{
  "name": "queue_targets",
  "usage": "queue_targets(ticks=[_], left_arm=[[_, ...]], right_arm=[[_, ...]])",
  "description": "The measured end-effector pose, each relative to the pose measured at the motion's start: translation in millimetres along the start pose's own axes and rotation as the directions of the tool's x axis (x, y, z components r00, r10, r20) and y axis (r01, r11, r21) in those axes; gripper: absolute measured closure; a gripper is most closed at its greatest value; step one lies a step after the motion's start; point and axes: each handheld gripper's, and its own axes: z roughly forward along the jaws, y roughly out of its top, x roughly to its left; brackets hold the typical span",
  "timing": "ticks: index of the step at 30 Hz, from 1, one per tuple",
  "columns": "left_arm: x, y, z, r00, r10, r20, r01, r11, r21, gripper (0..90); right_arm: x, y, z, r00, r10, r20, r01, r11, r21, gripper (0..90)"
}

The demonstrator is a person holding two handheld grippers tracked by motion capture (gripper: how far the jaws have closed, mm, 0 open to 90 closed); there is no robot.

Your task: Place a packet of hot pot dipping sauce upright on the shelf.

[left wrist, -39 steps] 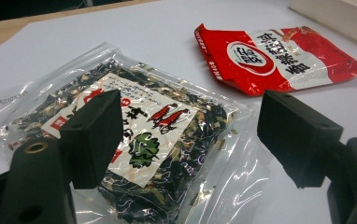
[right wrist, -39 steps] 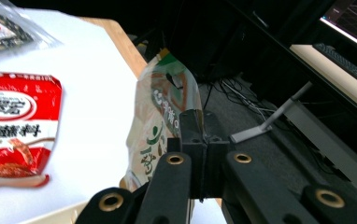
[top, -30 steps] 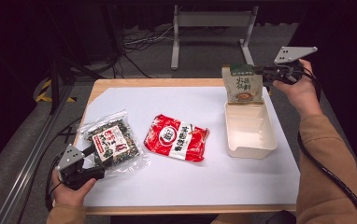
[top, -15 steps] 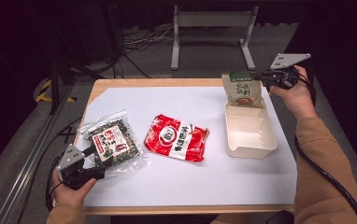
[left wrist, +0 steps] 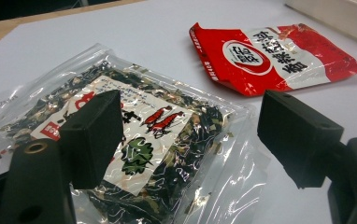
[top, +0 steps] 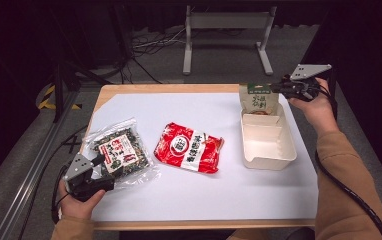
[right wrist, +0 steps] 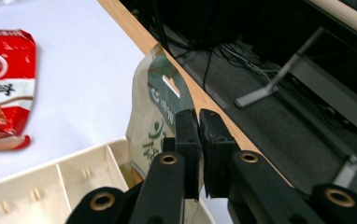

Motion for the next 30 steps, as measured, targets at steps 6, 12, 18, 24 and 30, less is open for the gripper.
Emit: queue_targets(ticks=[6, 12, 18, 24, 30], left_arm=[[-0.7, 1.8, 3.2, 1.0000, 0.002, 0.008, -0.002, 1.0000, 0.000, 23.3], [-1.4, 3.6, 6.5, 0.9998, 0.010, 0.015, -0.010, 1.0000, 0.001, 23.3], [-1.5, 4.3, 7.7, 0.9998, 0.011, 0.019, -0.011, 0.9999, 0.002, 23.3], [-0.9, 5.1, 9.3, 0.9996, 0.006, 0.027, -0.006, 1.0000, 0.005, 22.8], [-0.9, 6.7, 13.2, 0.9992, 0.014, 0.037, -0.014, 0.9999, 0.007, 22.6]], right_arm=[[-2.0, -10.7, -7.5, 0.9994, 0.024, 0.024, -0.024, 0.999, 0.023, 83.6], [-1.0, -9.9, -11.4, 0.9986, 0.034, 0.040, -0.035, 0.999, 0.023, 76.7], [-0.8, -7.5, -14.6, 0.9935, 0.098, 0.058, -0.098, 0.995, 0.002, 51.5], [-0.3, -4.1, -18.2, 0.9847, 0.149, 0.090, -0.146, 0.989, -0.035, 38.4], [10.6, 7.1, -26.9, 0.9773, 0.177, 0.117, -0.172, 0.984, -0.051, 34.4]])
